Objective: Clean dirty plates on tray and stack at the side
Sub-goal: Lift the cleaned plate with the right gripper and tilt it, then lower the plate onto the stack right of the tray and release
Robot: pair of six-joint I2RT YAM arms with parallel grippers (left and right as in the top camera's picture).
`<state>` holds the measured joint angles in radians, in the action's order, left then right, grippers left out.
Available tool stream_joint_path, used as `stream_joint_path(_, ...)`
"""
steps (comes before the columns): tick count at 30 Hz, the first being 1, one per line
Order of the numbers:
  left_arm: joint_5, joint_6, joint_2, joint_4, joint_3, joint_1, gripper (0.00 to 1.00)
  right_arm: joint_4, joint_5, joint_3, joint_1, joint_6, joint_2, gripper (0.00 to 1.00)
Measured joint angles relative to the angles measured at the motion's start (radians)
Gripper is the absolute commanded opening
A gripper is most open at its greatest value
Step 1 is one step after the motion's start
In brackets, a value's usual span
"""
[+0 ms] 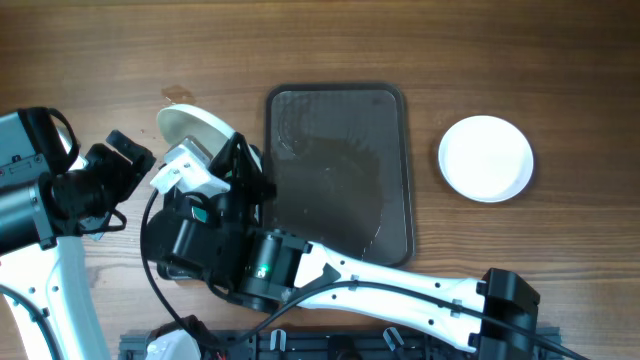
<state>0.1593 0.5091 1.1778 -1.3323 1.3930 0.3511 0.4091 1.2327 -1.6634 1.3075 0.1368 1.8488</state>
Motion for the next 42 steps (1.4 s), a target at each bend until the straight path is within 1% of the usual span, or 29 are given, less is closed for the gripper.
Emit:
stream_joint_path(9, 0.0, 0.0, 0.0, 0.0, 0.0, 0.0, 1.0, -0.026, 0.026, 0.0, 0.003, 0.061, 0.0, 0.04)
stream_joint_path(15, 0.0, 0.0, 0.0, 0.0, 0.0, 0.0, 1.0, -0.05, 0.019, 0.0, 0.0, 0.067, 0.0, 0.04)
stream_joint_path(17, 0.0, 0.0, 0.0, 0.0, 0.0, 0.0, 1.0, -0.047, 0.003, 0.0, -0.018, 0.039, 0.0, 0.04)
stream_joint_path(18, 0.0, 0.0, 0.0, 0.0, 0.0, 0.0, 1.0, -0.012, -0.018, -0.003, -0.037, -0.004, 0.0, 0.04)
stream_joint_path(20, 0.0, 0.0, 0.0, -0.001, 0.0, 0.0, 1.0, 0.113, -0.124, -0.008, -0.09, -0.116, -0.002, 0.04)
stream_joint_path(21, 0.0, 0.0, 0.0, 0.0, 0.0, 0.0, 1.0, 0.183, -0.259, -0.008, -0.166, -0.206, -0.002, 0.04)
stream_joint_path(22, 0.0, 0.0, 0.0, 0.0, 0.0, 0.0, 1.0, 0.209, -0.383, -0.008, -0.232, -0.25, -0.002, 0.04)
stream_joint_path(23, 0.0, 0.0, 0.0, -0.002, 0.0, 0.0, 1.0, 0.22, -0.484, -0.008, -0.288, -0.279, -0.002, 0.04)
stream_joint_path(28, 0.001, 0.0, 0.0, -0.001, 0.002, 0.0, 1.0, 0.243, -1.264, -0.008, -0.684, -0.403, -0.007, 0.04)
stream_joint_path(29, 0.0, 0.0, 0.0, -0.001, 0.002, 0.0, 1.0, 0.245, -1.398, -0.008, -0.784, -0.433, -0.021, 0.04)
stream_joint_path(30, 0.0, 0.0, 0.0, -0.001, 0.002, 0.0, 1.0, 0.255, -1.48, -0.008, -0.865, -0.456, -0.04, 0.04)
stream_joint_path(32, 0.0, 0.0, 0.0, -0.001, 0.002, 0.0, 1.0, 0.301, -1.586, -0.008, -1.036, -0.499, -0.122, 0.04)
stream_joint_path(33, 0.0, 0.0, 0.0, -0.001, 0.002, 0.0, 1.0, 0.328, -1.606, -0.008, -1.112, -0.511, -0.169, 0.04)
stream_joint_path(34, 0.001, 0.0, 0.0, 0.0, 0.002, 0.0, 1.0, 0.451, -1.613, -0.011, -1.27, -0.533, -0.295, 0.04)
stream_joint_path(35, 0.001, 0.0, 0.0, -0.001, 0.002, 0.0, 1.0, 0.46, -1.609, -0.012, -1.3, -0.537, -0.325, 0.04)
stream_joint_path(37, 0.002, 0.0, 0.0, -0.002, 0.002, 0.0, 1.0, 0.607, -1.572, -0.031, -1.354, -0.54, -0.346, 0.04)
stream_joint_path(38, 0.003, 0.0, 0.0, 0.0, 0.002, 0.0, 1.0, 0.677, -1.533, -0.014, -1.406, -0.541, -0.353, 0.04)
stream_joint_path(40, 0.003, 0.0, 0.0, -0.001, 0.002, 0.0, 1.0, 0.686, -1.456, 0.062, -1.547, -0.539, -0.328, 0.04)
stream_joint_path(42, 0.003, 0.0, 0.0, -0.001, 0.002, 0.0, 1.0, 0.645, -1.432, 0.161, -1.645, -0.54, -0.281, 0.04)
